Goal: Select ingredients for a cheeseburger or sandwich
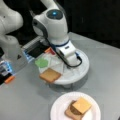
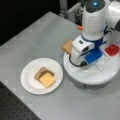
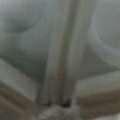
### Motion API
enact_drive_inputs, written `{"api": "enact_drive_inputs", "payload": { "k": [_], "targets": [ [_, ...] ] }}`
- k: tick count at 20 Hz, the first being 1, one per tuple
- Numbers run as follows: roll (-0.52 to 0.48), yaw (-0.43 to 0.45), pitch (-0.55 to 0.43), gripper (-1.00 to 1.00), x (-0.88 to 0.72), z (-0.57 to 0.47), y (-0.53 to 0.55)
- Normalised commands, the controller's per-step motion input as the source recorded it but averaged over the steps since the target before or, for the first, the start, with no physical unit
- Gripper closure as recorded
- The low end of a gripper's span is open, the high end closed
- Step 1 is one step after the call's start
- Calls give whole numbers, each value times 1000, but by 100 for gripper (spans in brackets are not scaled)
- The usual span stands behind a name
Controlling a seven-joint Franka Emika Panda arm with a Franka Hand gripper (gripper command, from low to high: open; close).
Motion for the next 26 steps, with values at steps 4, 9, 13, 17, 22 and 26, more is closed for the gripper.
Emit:
{"api": "enact_drive_inputs", "payload": {
  "k": [4, 9, 13, 17, 22, 26],
  "targets": [
    [35, 390, 308, -100, 480, -276, -27],
    [34, 135, 310, -100, 415, -281, -72],
    [53, 9, 314, -100, 327, -252, -84],
    [83, -115, 323, -100, 210, -146, -49],
    [58, -158, 339, -100, 56, 222, 36],
    [41, -124, 307, -100, -23, 620, 106]
  ]
}}
